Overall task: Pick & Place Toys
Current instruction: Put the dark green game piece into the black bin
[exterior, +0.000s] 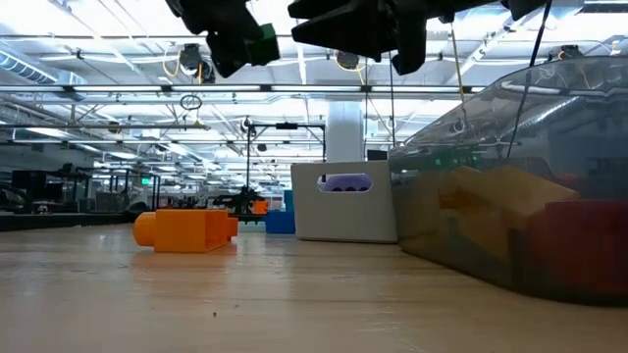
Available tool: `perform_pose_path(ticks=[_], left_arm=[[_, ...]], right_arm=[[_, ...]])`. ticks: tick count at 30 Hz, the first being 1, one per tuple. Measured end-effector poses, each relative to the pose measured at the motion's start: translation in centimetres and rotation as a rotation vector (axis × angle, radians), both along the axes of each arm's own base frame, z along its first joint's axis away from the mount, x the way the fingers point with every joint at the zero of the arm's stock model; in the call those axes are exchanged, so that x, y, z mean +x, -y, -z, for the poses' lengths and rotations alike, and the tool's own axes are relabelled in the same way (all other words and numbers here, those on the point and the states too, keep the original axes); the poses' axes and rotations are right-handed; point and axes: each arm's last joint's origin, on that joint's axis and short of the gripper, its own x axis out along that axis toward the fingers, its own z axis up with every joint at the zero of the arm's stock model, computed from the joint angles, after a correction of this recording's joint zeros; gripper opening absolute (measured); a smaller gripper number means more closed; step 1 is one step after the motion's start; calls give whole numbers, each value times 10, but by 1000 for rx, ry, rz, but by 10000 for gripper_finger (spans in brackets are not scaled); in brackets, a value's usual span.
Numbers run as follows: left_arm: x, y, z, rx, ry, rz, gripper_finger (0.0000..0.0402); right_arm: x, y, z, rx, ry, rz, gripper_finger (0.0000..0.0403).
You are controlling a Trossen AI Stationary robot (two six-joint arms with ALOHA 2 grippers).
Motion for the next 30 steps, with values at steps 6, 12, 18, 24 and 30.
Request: perform_pose_path(ticks=[6, 12, 18, 24, 30], left_arm=[[13, 8, 12, 6, -1, 19, 158], [24, 14, 13, -4, 70, 53, 154], [24, 14, 13, -7, 73, 54, 166], [25, 15, 10, -30, 105, 76, 153], [25, 15, 10, -45, 100, 68, 172]], right_arm=[[0, 1, 1, -26, -13, -2, 251], [-1, 0, 6, -32, -68, -56, 251], [0, 0, 7, -23, -74, -77, 251], [0, 0, 6, -23, -61, -79, 222], [0, 1, 4, -22, -46, -75, 172]])
